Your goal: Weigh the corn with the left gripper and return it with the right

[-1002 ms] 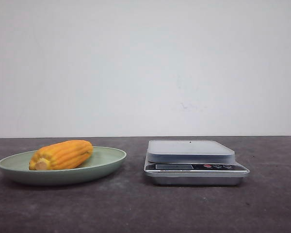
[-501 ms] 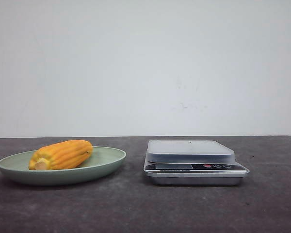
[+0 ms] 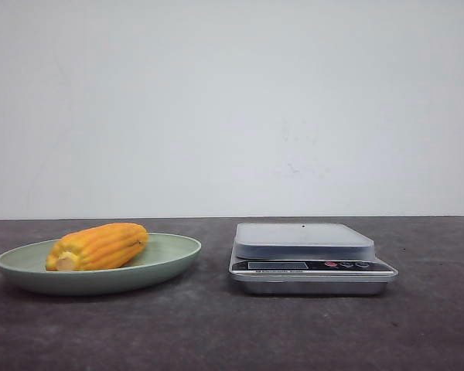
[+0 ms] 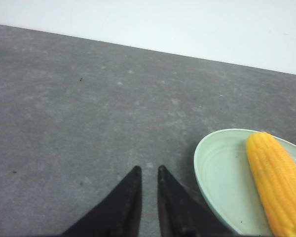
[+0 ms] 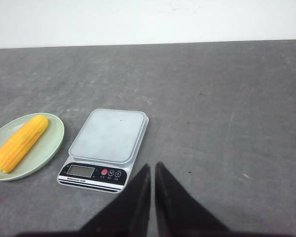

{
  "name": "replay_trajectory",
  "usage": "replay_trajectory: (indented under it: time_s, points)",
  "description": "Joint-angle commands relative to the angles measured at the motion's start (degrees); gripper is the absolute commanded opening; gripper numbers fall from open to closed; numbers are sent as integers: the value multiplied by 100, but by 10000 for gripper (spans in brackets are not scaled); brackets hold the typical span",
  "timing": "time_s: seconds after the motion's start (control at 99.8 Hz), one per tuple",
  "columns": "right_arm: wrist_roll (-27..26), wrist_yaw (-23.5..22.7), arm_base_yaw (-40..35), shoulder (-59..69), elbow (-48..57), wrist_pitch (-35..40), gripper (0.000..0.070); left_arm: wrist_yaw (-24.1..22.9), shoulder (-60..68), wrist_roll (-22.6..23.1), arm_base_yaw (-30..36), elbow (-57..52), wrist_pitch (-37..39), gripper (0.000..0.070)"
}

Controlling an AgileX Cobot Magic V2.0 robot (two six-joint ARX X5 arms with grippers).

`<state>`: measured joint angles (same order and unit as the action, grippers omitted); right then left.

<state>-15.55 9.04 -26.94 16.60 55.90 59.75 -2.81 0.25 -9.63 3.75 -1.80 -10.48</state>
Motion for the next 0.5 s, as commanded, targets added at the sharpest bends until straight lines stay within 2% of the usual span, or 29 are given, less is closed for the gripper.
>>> replay_trajectory:
  time_s: [0.0, 0.321, 0.401, 0.491]
  points:
    - [-92, 2, -20, 4, 68, -59, 9, 9, -7, 57, -9, 101, -24, 17]
    - [-79, 2, -20, 7, 68, -57, 8, 7, -7, 57, -9, 101, -24, 17]
    - [348, 79, -17, 4, 68, -125, 8, 7, -7, 57, -9, 101, -24, 17]
    - [603, 345, 245, -55, 39, -551, 8, 7, -7, 57, -9, 101, -24, 17]
